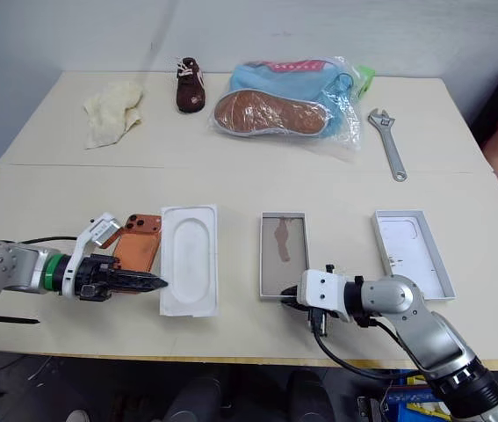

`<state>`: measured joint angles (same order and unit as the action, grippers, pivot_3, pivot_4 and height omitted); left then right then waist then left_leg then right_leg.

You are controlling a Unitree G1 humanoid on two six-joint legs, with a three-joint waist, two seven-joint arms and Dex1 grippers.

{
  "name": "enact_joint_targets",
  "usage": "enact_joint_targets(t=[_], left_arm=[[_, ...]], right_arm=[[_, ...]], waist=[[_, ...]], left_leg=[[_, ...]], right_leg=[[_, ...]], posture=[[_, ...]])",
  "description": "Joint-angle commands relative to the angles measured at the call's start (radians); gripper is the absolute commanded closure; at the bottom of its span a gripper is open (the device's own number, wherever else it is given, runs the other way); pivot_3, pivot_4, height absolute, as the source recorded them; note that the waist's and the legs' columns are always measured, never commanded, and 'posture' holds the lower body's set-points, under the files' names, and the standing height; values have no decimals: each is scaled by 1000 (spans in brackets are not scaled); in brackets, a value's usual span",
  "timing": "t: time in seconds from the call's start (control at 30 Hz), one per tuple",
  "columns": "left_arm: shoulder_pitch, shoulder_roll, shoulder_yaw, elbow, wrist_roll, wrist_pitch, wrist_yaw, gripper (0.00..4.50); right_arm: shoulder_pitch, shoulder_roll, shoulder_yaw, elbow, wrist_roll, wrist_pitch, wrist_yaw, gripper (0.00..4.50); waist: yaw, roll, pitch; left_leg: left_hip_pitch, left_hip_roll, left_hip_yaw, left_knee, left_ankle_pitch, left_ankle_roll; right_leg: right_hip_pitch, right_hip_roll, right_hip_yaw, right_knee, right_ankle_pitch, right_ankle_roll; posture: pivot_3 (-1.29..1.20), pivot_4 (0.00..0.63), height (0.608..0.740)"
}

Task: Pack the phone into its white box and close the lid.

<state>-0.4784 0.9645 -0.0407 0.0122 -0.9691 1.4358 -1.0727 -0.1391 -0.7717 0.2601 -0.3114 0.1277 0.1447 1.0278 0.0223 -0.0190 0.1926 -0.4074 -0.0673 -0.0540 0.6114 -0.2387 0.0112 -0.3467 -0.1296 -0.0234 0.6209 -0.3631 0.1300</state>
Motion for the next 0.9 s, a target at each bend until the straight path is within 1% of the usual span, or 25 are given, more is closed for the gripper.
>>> enact_joint_targets(t=[0.03, 0.1, 0.2, 0.33, 0.47, 0.5, 0.53, 0.6, 0.73, 0.83, 0.9], left_arm=[[-30, -47, 8, -59, -9, 29, 43, 4500], [-58, -118, 23, -58, -15, 80, 107, 4500], [-95, -227, 42, -75, -33, 159, 191, 4500], [-116, -304, 35, -77, -86, 179, 279, 4500], [-152, -366, 6, -11, -109, 179, 381, 4500], [-164, -375, -2, 10, -113, 179, 400, 4500], [-176, -387, -6, 33, -118, 179, 417, 4500], [-201, -403, -15, 72, -131, 179, 441, 4500], [-247, -447, -41, 140, -148, 179, 477, 4500], [-277, -491, -67, 175, -142, 179, 502, 4500], [-301, -535, -76, 221, -139, 179, 537, 4500]], right_arm=[[41, -29, -39, -52, 65, -77, 69, 4459], [65, -40, -50, -70, 78, -84, 80, 4459], [87, -46, -46, -65, 45, -106, 73, 4459], [88, -35, -38, -34, -2, -140, 48, 4459], [99, -36, -40, -18, -20, -168, 42, 4459], [105, -41, -47, -23, -13, -163, 44, 4075], [114, -49, -58, -34, -1, -158, 49, 3895], [135, -64, -84, -65, 20, -147, 54, 3227], [226, -114, -206, -182, 120, -71, 52, 1831], [336, -157, -371, -286, 237, 19, 58, 873], [421, -170, -533, -347, 338, 99, 66, 183]], waist=[[0, 0, 0], [1, 0, 0], [2, 0, 0], [-4, -1, 1], [-3, -2, 1], [-1, -2, 1], [0, -2, 1], [2, -2, 1], [4, -2, 1], [7, -2, 1], [8, -2, 1]], left_leg=[[0, 0, 0, 0, 0, 0], [0, 0, 0, 0, 0, 0], [0, 0, 0, 2, 0, 1], [0, 0, 1, 3, 0, 1], [2, 1, 1, 3, 1, 0], [2, 1, 1, 3, 1, 0], [2, 1, 1, 4, 1, 0], [2, 1, 1, 4, 1, 0], [1, 1, 1, 4, 1, 0], [1, 2, 1, 5, 1, -1], [1, 3, 1, 6, 0, -1]], right_leg=[[0, 0, 0, 0, 0, 0], [1, 0, 0, 0, 0, 0], [1, 1, 0, 1, 0, 1], [1, 2, 0, 3, 0, 1], [1, 3, -1, 4, 0, 1], [1, 4, -1, 5, 0, 1], [1, 5, -1, 5, 0, 1], [1, 8, -1, 5, 0, 1], [2, 10, -1, 4, 0, 1], [3, 11, -1, 3, 1, 1], [4, 12, -1, 2, 1, 1]], posture=[[0, 150, 740], [0, 150, 740], [0, 150, 740], [0, 150, 740], [0, 150, 740], [0, 150, 740], [0, 150, 740], [0, 150, 740], [0, 150, 740], [0, 150, 740], [0, 150, 740]])
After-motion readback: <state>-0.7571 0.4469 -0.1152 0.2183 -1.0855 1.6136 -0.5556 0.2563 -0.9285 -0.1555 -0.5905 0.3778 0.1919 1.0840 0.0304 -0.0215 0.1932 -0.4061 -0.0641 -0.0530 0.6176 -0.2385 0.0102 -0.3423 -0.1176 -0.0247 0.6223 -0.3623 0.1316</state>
